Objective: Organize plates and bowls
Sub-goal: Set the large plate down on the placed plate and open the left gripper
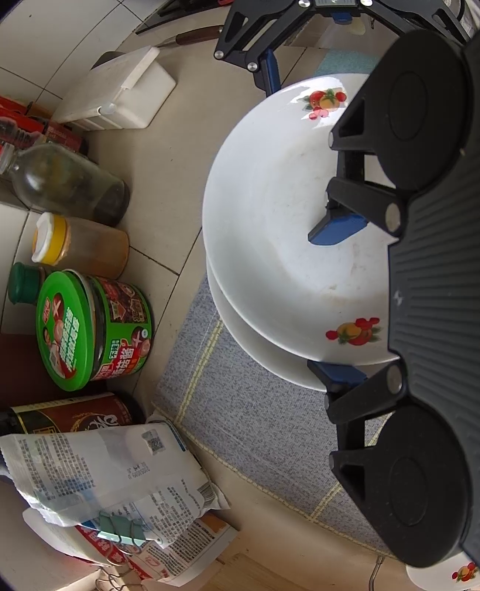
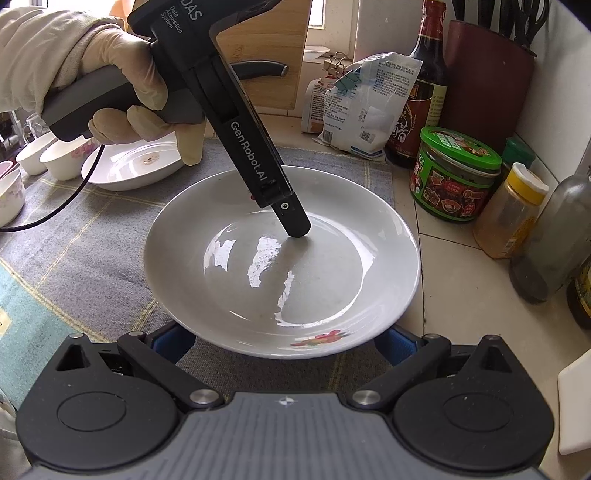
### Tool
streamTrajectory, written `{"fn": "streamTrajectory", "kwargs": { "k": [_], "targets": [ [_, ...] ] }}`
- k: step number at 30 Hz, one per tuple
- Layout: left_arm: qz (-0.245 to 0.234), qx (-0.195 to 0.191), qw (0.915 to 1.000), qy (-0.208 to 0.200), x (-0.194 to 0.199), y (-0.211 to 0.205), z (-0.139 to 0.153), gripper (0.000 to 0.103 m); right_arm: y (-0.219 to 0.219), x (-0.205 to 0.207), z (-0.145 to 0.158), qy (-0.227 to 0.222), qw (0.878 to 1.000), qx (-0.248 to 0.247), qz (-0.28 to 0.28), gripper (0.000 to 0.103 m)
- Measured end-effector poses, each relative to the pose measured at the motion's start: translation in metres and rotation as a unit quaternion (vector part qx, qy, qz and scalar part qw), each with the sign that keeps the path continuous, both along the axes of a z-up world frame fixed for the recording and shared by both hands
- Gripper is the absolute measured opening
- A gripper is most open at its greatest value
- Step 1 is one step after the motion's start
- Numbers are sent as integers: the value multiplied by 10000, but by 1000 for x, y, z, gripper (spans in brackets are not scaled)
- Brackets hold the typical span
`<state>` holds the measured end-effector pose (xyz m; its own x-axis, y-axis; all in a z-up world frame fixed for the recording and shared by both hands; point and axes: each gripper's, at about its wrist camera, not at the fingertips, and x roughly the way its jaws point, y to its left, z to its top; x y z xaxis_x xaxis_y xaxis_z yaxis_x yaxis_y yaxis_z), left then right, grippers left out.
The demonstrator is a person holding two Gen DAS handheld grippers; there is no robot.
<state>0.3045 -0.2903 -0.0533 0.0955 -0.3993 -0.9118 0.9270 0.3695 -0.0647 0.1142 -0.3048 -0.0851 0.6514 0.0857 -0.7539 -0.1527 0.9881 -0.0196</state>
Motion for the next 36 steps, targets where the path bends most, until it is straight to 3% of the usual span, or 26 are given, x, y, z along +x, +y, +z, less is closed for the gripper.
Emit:
{"fn": "streamTrajectory", "kwargs": {
  "k": [36],
  "targets": [
    [132,-96,9995,-258,-3,2,4,65,3,-5,7,18,9999,-78,-76,103]
  ]
}}
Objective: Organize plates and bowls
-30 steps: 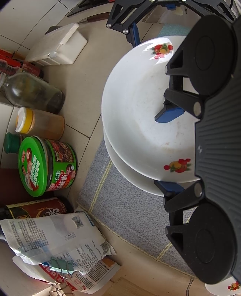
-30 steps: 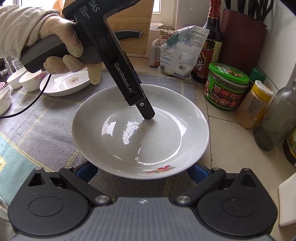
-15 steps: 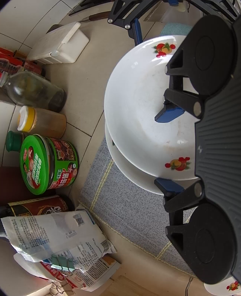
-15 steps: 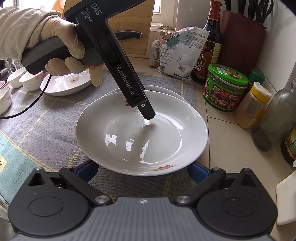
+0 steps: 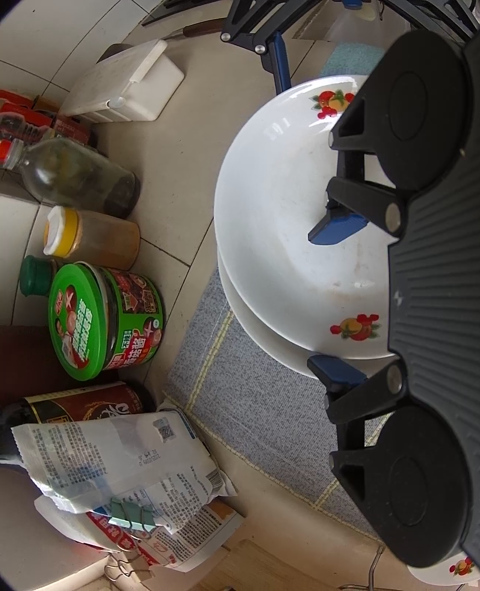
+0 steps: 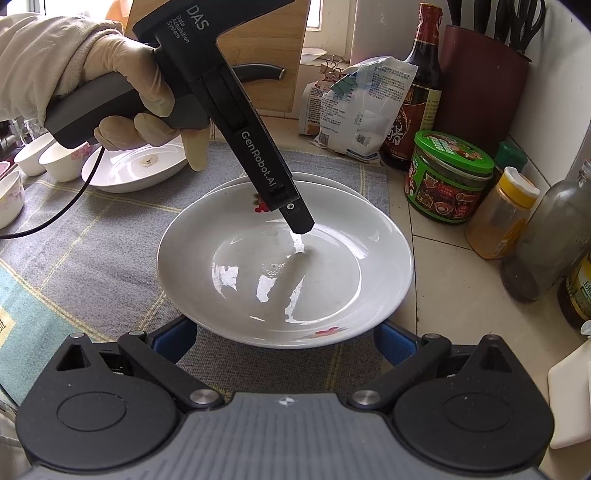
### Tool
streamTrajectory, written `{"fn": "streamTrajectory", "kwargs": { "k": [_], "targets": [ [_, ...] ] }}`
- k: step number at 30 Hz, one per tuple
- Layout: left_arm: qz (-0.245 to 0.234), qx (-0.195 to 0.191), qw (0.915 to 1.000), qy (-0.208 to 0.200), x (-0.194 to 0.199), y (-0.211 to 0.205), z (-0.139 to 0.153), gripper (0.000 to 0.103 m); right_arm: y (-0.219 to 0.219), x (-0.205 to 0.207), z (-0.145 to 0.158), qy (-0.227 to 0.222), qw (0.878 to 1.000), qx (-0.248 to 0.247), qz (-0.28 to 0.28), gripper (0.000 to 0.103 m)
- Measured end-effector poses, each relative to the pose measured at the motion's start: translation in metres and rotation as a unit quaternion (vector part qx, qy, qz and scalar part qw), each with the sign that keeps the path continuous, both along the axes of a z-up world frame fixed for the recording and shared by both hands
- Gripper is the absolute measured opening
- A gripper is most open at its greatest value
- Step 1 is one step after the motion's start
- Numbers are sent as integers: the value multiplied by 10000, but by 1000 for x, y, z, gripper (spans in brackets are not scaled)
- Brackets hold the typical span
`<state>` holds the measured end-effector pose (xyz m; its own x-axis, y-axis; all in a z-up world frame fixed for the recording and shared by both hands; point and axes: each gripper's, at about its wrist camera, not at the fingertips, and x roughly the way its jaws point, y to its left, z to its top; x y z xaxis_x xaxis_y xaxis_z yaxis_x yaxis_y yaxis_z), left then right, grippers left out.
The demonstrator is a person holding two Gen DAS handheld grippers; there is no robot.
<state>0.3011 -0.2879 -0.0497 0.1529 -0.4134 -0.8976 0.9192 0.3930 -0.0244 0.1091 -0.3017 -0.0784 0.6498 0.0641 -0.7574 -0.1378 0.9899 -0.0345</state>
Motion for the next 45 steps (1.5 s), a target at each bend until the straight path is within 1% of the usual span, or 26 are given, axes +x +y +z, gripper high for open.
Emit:
{"fn": "streamTrajectory", "kwargs": {
  "k": [10,13,16,18,20,21,24,27,32,36,38,43,45],
  "targets": [
    [24,36,9997,-229,-5,0,2,66,-1,1,0,0,9999,-122,21,103],
    [95,19,9996,-270,-4,0,3,66,2,0,1,-71,9996,-259,81,103],
    [245,12,9989,-396,-3,2,5,67,3,1,2,-91,9996,-195,157,103],
    [366,-74,9984,-436,-3,6,9,67,5,2,1,-79,9997,-197,151,103],
    [391,-199,9980,-452,-5,10,14,71,6,1,0,-86,9996,-203,161,103],
    [411,-250,9975,-509,-7,13,16,76,6,0,-1,-92,9997,-169,171,103],
    [492,-430,9952,-734,-16,22,25,77,5,-2,-1,-138,9997,-114,154,103],
    [595,-578,9932,-814,-26,32,32,80,4,-4,0,-241,9996,-48,102,103],
    [937,-768,9879,-973,-49,60,41,83,4,-6,2,-389,9992,70,49,103],
    [1371,-851,9820,-985,-66,89,42,85,5,-8,4,-494,9985,246,56,103],
    [1620,-876,9774,-1033,-75,105,42,88,8,-8,4,-538,9980,307,77,103],
    [2152,-730,9659,-1237,-93,144,33,89,17,-8,5,-612,9968,463,221,103],
    [2333,-680,9625,-1208,-97,157,28,89,23,-7,6,-618,9965,479,310,103]
  ]
}}
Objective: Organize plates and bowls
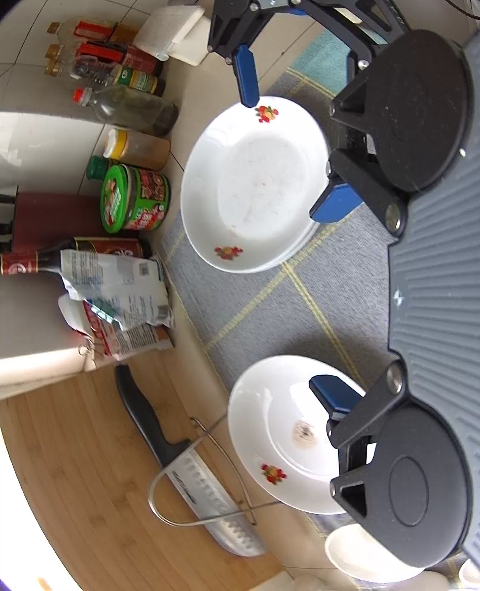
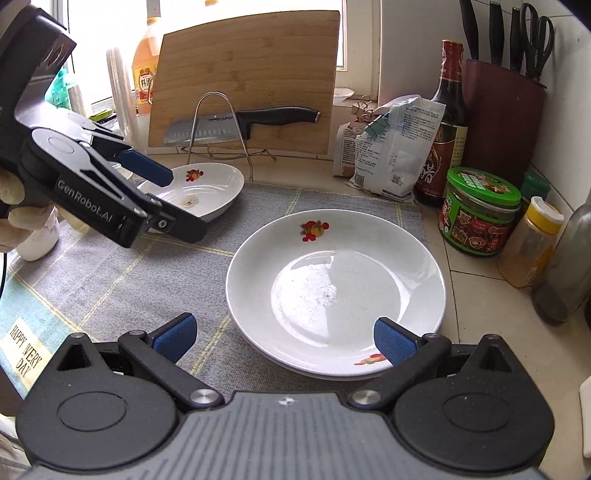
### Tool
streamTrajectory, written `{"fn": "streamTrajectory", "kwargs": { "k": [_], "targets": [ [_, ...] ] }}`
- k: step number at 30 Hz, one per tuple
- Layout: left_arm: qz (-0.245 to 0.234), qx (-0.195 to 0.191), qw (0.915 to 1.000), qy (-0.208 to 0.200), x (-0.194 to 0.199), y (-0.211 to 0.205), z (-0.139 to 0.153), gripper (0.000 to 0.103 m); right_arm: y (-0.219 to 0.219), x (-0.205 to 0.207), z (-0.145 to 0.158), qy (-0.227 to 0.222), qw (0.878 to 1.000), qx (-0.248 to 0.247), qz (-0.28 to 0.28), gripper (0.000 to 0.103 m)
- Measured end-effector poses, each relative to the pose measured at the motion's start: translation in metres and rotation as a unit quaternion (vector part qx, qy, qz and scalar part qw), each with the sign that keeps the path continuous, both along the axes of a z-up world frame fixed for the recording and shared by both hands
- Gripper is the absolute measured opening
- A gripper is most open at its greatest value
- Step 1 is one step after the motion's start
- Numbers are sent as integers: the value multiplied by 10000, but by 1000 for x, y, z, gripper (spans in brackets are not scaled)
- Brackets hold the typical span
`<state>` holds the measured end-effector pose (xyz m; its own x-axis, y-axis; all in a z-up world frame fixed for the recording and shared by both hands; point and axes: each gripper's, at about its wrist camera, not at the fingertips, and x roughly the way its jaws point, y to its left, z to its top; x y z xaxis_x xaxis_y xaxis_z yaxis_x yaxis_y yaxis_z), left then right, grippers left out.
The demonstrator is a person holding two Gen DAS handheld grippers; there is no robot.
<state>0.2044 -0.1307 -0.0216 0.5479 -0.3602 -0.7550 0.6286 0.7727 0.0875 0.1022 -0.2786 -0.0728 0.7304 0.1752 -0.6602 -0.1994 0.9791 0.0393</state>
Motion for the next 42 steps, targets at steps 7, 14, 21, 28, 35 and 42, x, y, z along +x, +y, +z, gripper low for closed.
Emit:
{"fn": "streamTrajectory", "kwargs": {
  "k": [7,14,21,28,35,42],
  "targets": [
    [788,-211,9963,280,0,52,-30,90,30,6,3,75,9998,-71,156,103],
    [1307,-130,9912,150,16,89,-60,89,60,17,2,281,9991,-325,54,103],
    [1005,-193,9947,5,30,102,-71,93,89,29,2,424,9981,-434,-103,103],
    [961,-474,9942,38,39,109,-76,103,108,48,6,596,9968,-494,-189,103],
    [1039,-522,9932,-10,42,106,-76,103,117,78,11,741,9958,-536,106,103],
    [1139,-594,9916,-130,40,105,-77,103,120,129,9,893,9903,-545,913,103]
  ]
}}
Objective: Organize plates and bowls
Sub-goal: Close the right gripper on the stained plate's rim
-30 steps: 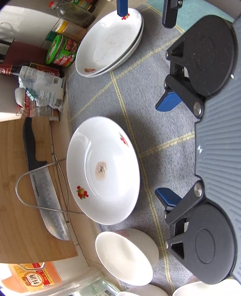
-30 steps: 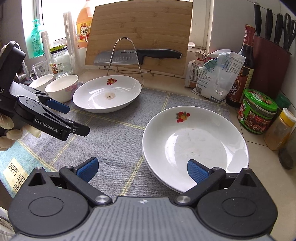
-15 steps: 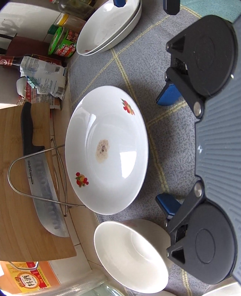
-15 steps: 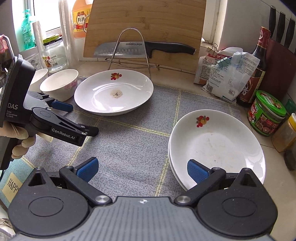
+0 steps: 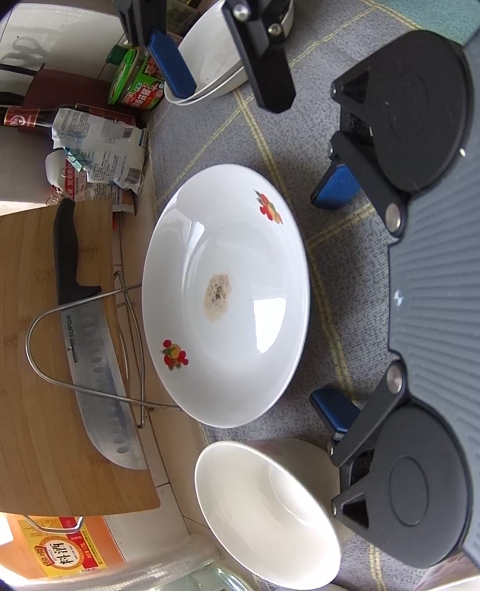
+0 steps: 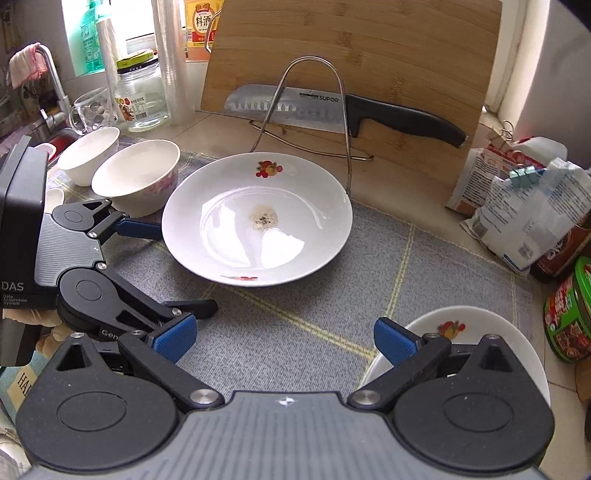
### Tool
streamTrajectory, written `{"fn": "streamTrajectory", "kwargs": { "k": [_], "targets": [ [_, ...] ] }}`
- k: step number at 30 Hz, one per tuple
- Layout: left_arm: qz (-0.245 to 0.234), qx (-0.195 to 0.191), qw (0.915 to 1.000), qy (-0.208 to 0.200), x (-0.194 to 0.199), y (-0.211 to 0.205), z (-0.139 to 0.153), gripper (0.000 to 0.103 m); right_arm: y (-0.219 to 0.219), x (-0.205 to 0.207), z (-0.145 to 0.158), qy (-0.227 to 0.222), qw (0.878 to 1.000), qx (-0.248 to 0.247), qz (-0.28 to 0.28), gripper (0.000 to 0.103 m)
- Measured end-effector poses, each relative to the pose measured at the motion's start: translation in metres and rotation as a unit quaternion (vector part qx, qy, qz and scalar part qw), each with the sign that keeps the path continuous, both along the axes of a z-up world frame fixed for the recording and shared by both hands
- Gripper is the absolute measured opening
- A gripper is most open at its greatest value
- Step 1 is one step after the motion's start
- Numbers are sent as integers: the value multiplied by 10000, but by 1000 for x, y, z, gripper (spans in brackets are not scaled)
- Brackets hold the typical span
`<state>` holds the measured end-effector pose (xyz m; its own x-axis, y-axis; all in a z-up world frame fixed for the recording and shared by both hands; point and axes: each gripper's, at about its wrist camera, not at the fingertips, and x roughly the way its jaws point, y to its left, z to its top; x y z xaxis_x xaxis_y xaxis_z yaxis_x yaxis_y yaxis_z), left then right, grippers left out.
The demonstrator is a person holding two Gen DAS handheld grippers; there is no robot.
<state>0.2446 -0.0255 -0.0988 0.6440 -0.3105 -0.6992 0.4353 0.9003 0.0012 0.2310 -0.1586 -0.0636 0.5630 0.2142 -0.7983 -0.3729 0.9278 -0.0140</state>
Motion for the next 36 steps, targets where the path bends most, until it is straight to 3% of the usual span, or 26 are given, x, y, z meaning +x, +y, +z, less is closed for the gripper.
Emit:
{"fn": "streamTrajectory", "kwargs": {
  "k": [6,22,36],
  "targets": [
    [47,5,10000,-13,2,-2,0,103,-2,54,-6,246,9982,120,538,103],
    [183,-36,9998,-100,0,-5,-1,103,6,161,-22,769,9886,156,1289,103],
    [204,-122,9992,-310,-8,-3,-3,103,34,206,-38,1081,9761,173,1879,103]
  ]
}}
